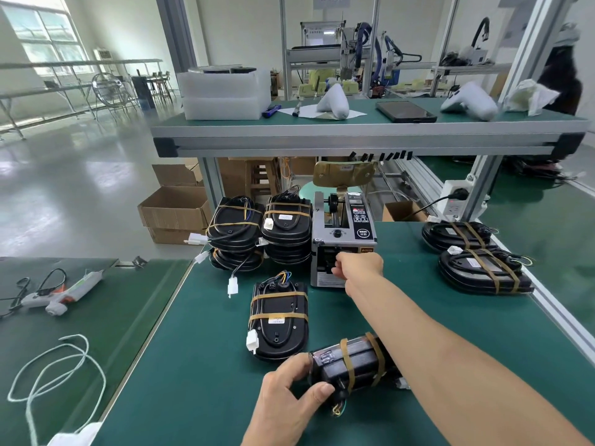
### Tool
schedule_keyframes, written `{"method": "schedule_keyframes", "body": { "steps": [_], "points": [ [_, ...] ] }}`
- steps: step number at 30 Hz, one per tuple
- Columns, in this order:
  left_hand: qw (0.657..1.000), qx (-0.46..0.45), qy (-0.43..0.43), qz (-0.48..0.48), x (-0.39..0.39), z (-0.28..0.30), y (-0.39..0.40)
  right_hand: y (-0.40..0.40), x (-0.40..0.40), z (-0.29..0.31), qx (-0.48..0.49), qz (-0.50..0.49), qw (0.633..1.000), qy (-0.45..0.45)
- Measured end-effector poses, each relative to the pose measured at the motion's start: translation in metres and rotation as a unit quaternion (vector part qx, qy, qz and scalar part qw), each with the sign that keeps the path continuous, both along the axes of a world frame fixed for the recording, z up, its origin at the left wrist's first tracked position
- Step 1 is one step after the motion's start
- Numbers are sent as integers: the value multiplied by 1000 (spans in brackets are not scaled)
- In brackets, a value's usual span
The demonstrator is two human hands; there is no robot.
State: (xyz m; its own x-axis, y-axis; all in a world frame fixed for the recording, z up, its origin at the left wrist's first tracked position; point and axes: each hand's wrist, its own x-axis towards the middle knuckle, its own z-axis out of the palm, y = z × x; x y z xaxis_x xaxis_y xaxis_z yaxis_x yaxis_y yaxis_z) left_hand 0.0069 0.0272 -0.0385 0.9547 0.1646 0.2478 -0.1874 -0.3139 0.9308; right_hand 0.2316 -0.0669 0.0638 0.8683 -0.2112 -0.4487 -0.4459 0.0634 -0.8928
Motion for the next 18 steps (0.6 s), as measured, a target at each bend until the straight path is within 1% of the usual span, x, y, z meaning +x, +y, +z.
{"method": "schedule_keyframes", "body": {
  "steps": [7,11,13,15,16,18],
  "points": [
    [1000,-9,-6,1,0,2,-1,1,0,0,18,-30,999,11],
    [1000,-5,-5,0,-1,2,-1,-4,-3,3,9,-9,1000,21],
    [1000,-5,-3,-4,-1,2,-2,-11,-8,8,20,42,999,28],
    [1000,-4,-1,-1,-1,1,-2,-24,-18,16,-13,122,992,14],
    [1000,-4,1,0,0,1,-1,-34,-24,20,-34,155,987,-9],
    [1000,-2,5,1,0,-1,0,-60,-36,27,-55,190,977,-82]
  ]
}}
